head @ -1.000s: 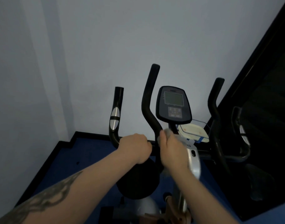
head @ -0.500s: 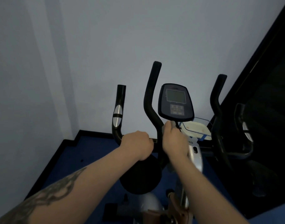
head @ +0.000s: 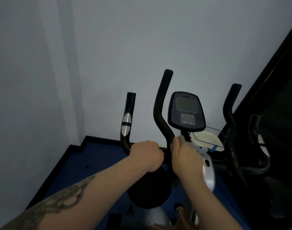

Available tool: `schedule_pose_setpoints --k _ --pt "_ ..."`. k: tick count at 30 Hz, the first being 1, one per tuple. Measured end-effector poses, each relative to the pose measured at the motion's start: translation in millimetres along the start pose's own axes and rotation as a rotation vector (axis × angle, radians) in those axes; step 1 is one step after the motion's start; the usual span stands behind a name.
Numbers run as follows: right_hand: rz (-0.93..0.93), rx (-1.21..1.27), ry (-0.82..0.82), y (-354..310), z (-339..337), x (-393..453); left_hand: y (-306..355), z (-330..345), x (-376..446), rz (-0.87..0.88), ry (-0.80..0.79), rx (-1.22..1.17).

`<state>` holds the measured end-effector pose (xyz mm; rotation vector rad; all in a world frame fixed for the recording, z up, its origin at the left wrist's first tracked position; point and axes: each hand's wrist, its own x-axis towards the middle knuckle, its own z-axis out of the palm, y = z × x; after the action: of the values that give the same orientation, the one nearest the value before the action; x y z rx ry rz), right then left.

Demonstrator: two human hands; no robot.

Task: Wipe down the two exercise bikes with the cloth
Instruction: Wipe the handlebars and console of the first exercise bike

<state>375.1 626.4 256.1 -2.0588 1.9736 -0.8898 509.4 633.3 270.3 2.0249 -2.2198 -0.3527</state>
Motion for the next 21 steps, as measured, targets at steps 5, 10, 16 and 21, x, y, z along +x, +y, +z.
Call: schedule_pose_setpoints --k 5,10,16,21 --pt "0.057 0.059 0.046 -10.0 2.5 -1.0 -0.9 3.2 -0.6 -0.014 0.018 0.035" --pt "-0.007 0.701 0.28 -17.1 -5.7 -38.5 -1.6 0.8 -8.0 0.001 0.35 -0.179" --pt "-0.227 0.555 -0.422 -58.0 -9.8 3.8 -64.3 -3.5 -15.9 0.123 0.633 -0.289" --pt "-0.466 -0.171 -0.605 -56.9 4.4 1.1 -121.0 -6.1 -15.3 0.463 0.438 0.047"
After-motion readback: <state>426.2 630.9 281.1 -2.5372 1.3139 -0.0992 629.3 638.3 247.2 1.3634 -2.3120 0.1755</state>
